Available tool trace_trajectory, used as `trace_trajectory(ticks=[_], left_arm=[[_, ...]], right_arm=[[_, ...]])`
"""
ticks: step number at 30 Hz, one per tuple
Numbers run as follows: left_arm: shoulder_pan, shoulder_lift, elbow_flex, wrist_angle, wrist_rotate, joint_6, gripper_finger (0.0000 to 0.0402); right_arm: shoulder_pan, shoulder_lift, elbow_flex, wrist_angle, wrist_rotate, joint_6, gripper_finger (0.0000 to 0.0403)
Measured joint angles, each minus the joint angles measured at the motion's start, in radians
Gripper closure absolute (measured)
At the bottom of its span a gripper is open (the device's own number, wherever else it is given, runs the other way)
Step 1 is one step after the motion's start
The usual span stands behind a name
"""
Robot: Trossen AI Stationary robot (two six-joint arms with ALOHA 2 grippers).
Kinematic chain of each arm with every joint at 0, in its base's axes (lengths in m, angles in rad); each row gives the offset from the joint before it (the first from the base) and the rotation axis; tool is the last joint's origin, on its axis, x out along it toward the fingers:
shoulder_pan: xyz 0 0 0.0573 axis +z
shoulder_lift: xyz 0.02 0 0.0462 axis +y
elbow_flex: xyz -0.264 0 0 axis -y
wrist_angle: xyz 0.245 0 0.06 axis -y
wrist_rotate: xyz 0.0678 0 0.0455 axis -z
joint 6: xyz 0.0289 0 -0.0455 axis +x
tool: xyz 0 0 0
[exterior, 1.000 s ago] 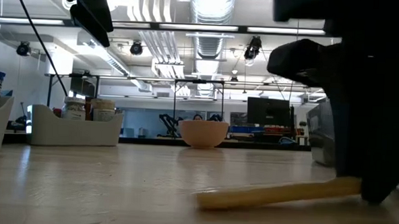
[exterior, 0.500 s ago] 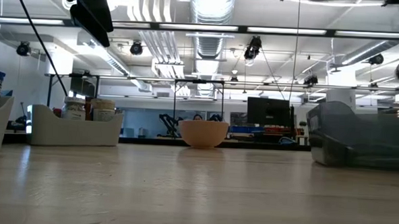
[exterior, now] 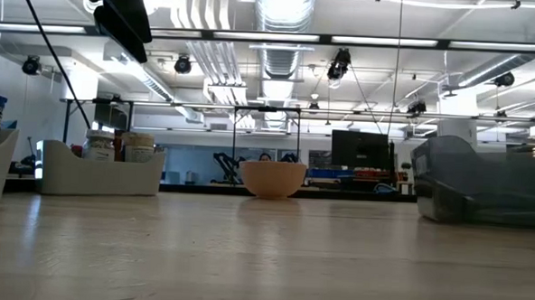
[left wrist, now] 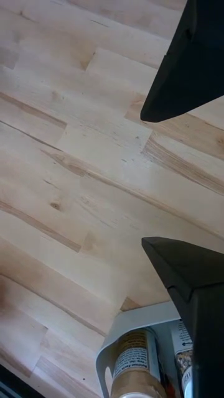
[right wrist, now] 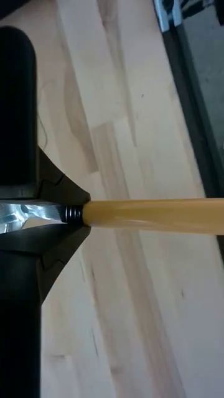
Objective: Pick & Place Food Item
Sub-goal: Put the yellow spoon into the black bin
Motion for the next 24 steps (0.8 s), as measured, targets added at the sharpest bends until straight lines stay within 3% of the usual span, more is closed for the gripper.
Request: trace_trajectory(ticks=[10,24], left_arm=[[0.0,0.0,0.0,0.0,0.0,0.0,0.0078],[0.0,0.0,0.0,0.0,0.0,0.0,0.0078]], right_arm=[[0.033,-0.005,-0.008,-0.028,0.016,0.054,0.0374],[0.064,-0.006,-0.002,-0.13,0.042,0.004,0.0374]])
